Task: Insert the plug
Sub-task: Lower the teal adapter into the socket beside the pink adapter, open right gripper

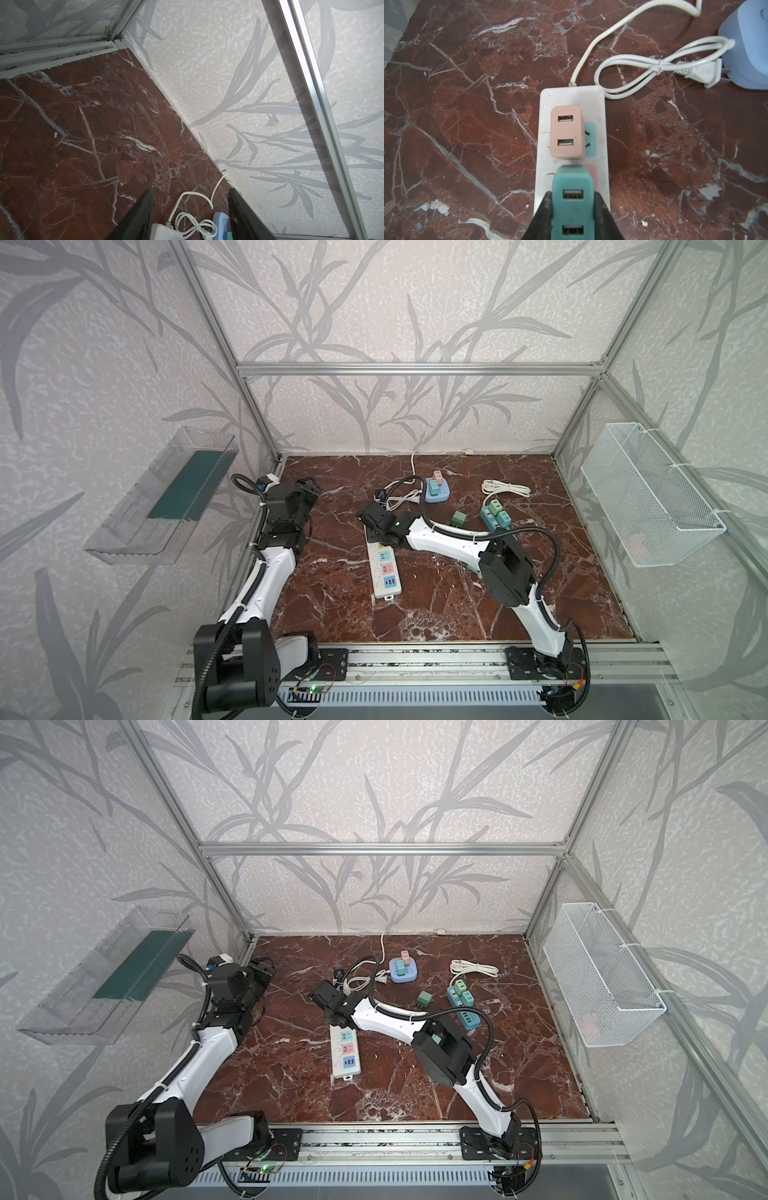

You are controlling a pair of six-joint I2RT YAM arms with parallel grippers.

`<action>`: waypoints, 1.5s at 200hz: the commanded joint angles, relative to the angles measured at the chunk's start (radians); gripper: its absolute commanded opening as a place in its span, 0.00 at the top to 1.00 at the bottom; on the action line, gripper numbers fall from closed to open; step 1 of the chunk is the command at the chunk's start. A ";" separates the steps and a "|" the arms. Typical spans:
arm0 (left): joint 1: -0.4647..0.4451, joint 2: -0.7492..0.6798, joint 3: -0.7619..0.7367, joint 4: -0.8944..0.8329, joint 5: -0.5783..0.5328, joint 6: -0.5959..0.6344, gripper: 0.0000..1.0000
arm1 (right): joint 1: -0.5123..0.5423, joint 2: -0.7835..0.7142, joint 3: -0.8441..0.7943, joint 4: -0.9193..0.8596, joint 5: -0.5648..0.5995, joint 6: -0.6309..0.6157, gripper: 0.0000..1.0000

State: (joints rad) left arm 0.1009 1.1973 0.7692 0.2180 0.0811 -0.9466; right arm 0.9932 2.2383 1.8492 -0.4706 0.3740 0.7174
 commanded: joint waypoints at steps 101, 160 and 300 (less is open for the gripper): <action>0.009 0.025 -0.001 0.032 0.031 -0.020 0.45 | 0.000 -0.041 -0.035 -0.136 0.018 -0.028 1.00; 0.009 0.036 -0.001 0.030 0.041 -0.024 0.45 | -0.001 -0.051 -0.075 -0.041 -0.009 -0.030 1.00; 0.009 0.155 0.032 0.035 0.137 -0.061 0.46 | -0.013 -0.022 0.011 -0.022 -0.029 -0.069 1.00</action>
State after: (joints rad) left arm 0.1013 1.3445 0.7696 0.2398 0.1986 -0.9890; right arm 0.9844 2.1914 1.8317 -0.4805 0.3534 0.6556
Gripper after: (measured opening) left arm 0.545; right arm 0.280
